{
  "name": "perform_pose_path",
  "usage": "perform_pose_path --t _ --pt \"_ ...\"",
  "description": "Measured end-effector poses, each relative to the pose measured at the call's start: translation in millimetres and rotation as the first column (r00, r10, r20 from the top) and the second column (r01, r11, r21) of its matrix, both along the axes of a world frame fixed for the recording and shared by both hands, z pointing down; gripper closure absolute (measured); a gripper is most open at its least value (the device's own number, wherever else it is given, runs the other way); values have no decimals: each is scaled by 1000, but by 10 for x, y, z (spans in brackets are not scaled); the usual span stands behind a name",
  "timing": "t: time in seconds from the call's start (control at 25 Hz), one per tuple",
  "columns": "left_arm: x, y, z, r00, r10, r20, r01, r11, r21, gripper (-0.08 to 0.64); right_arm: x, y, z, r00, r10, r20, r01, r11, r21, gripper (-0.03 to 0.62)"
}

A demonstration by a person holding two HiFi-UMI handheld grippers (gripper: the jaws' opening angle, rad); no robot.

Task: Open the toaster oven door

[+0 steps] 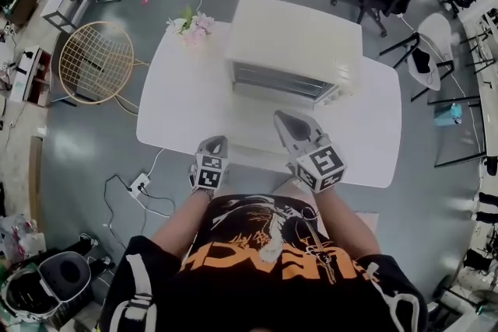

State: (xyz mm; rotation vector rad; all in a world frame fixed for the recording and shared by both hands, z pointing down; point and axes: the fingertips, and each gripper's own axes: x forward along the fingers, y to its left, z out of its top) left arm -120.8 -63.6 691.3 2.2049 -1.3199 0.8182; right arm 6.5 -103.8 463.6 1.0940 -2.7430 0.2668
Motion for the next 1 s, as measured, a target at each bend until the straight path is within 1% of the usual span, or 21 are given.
perform_pose_path --t 0.12,0.2,0.36,0.52,0.72,0.88,1.0 --pt "131 -149 -428 999 13 -41 -8 994 107 538 -12 -17 -11 1000 -7 0 7 1000 2 578" --pt "228 -224 -686 997 39 -60 -27 983 184 538 -21 -34 -35 1000 -10 1 10 1000 6 578" --pt "334 -343 -1231 989 61 -134 -16 951 310 538 -29 -70 -86 1000 -11 2 11 1000 13 578" --pt "373 -448 -1821 974 97 -207 -1 907 420 538 8 -67 -163 1000 2 12 -3 1000 27 578" --pt "471 -469 -2460 940 175 -293 -4 864 504 538 86 -41 -286 999 32 34 -34 998 52 578" --pt "618 -368 -2802 924 242 -297 -36 826 562 538 191 29 -395 997 53 54 -57 996 74 578" --pt "695 -342 -2935 917 279 -286 -60 804 591 538 261 56 -459 995 73 62 -79 993 93 578"
